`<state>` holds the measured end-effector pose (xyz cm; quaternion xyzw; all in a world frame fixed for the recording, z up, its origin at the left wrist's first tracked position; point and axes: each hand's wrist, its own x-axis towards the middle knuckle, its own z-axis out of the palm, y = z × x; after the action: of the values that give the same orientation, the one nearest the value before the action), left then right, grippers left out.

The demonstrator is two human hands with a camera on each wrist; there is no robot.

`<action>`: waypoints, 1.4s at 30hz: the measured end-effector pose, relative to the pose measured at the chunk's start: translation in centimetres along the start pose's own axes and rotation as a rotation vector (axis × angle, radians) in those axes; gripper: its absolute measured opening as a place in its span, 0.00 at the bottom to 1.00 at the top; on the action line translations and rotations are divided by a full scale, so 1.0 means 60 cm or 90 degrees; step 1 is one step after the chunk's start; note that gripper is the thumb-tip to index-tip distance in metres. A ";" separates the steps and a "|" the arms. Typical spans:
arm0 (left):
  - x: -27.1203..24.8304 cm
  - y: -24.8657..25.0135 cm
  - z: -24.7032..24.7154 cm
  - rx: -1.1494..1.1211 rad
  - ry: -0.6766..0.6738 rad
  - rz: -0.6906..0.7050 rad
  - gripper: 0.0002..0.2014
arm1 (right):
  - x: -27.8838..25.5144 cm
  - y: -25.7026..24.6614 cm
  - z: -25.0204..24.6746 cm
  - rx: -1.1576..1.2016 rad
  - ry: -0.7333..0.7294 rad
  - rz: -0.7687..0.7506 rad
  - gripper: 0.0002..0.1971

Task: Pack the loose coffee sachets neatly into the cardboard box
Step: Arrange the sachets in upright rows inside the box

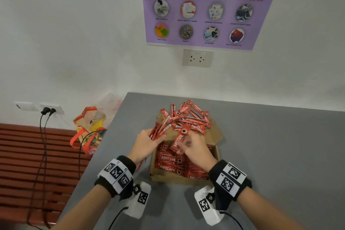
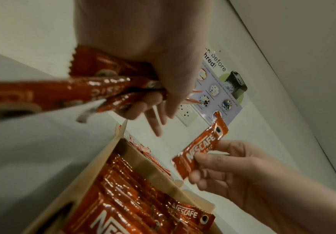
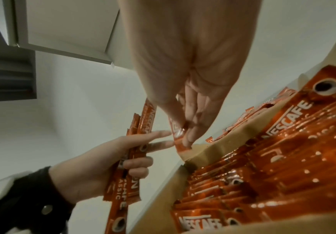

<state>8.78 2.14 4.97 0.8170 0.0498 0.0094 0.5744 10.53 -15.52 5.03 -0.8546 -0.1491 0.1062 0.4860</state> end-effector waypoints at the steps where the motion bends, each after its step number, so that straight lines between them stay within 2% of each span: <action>1: -0.001 0.001 0.002 -0.028 -0.042 0.003 0.04 | 0.001 -0.004 0.002 0.042 0.016 0.003 0.09; 3: -0.005 0.008 0.004 -0.034 -0.090 0.015 0.03 | 0.004 -0.010 0.009 0.100 0.023 0.007 0.07; 5: -0.005 0.013 0.004 -0.012 -0.093 0.030 0.05 | 0.002 -0.011 0.014 0.094 -0.001 0.014 0.05; 8: 0.000 0.015 -0.007 0.063 -0.112 0.026 0.08 | 0.001 -0.003 0.001 0.038 0.024 -0.018 0.14; 10: 0.006 0.011 -0.020 0.147 -0.180 0.002 0.08 | 0.001 -0.001 -0.016 -0.002 0.054 -0.052 0.14; 12: 0.008 0.006 -0.027 0.193 -0.256 -0.017 0.08 | 0.000 0.001 -0.026 -0.097 0.007 -0.065 0.08; 15: 0.007 0.007 -0.027 0.199 -0.295 -0.018 0.10 | -0.011 0.002 -0.022 -0.162 -0.104 -0.025 0.09; 18: 0.003 0.012 -0.028 0.145 -0.233 -0.011 0.09 | -0.020 0.007 -0.013 -0.167 -0.163 -0.012 0.07; 20: 0.007 0.009 -0.029 0.138 -0.124 0.001 0.08 | -0.025 0.007 -0.003 -0.180 -0.183 -0.007 0.06; 22: 0.011 -0.001 -0.026 0.194 -0.005 0.020 0.10 | -0.025 0.004 0.010 -0.216 -0.196 -0.027 0.06; 23: 0.013 -0.007 -0.024 0.237 0.020 0.026 0.11 | -0.026 0.001 0.017 -0.242 -0.201 -0.041 0.05; 24: 0.015 -0.013 -0.021 0.277 0.014 0.026 0.13 | -0.025 -0.003 0.023 -0.269 -0.206 -0.057 0.04; 26: 0.020 -0.026 -0.012 0.336 -0.053 0.013 0.15 | -0.022 -0.008 0.028 -0.322 -0.215 -0.084 0.03; 28: 0.021 -0.034 -0.005 0.361 -0.095 -0.006 0.16 | -0.019 -0.010 0.031 -0.367 -0.220 -0.101 0.05; 33: 0.018 -0.046 0.005 0.441 -0.098 -0.043 0.17 | -0.010 -0.012 0.042 -0.423 -0.235 -0.125 0.09; 40: 0.018 -0.042 0.006 0.445 -0.104 -0.060 0.15 | -0.002 -0.013 0.043 -0.454 -0.253 -0.125 0.05; 42: 0.018 -0.041 0.007 0.443 -0.100 -0.063 0.17 | -0.005 -0.011 0.046 -0.463 -0.248 -0.133 0.07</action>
<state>9.71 2.64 2.49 0.9585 0.0452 -0.0989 0.2635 9.26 -13.11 4.19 -0.9146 -0.3516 0.1566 0.1237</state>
